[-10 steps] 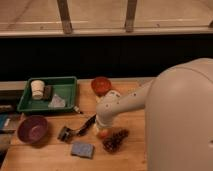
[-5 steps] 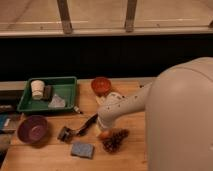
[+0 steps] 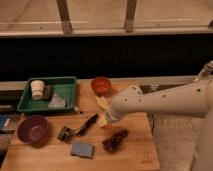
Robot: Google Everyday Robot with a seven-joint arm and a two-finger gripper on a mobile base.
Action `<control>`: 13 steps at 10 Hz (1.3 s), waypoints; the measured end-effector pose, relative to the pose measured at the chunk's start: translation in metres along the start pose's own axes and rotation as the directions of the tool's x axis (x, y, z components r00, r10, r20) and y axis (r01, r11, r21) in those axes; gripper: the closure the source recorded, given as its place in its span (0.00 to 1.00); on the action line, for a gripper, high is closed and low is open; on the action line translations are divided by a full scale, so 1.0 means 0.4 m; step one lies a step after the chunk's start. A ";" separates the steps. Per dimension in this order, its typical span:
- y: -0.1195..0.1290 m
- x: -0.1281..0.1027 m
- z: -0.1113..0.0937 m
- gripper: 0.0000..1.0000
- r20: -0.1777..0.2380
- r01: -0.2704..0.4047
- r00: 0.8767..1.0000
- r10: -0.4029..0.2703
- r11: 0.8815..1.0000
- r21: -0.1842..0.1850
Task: Place apple in red bowl
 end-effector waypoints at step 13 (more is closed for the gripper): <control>-0.028 -0.576 -0.201 1.00 0.218 0.061 0.975 -0.038 0.993 -0.104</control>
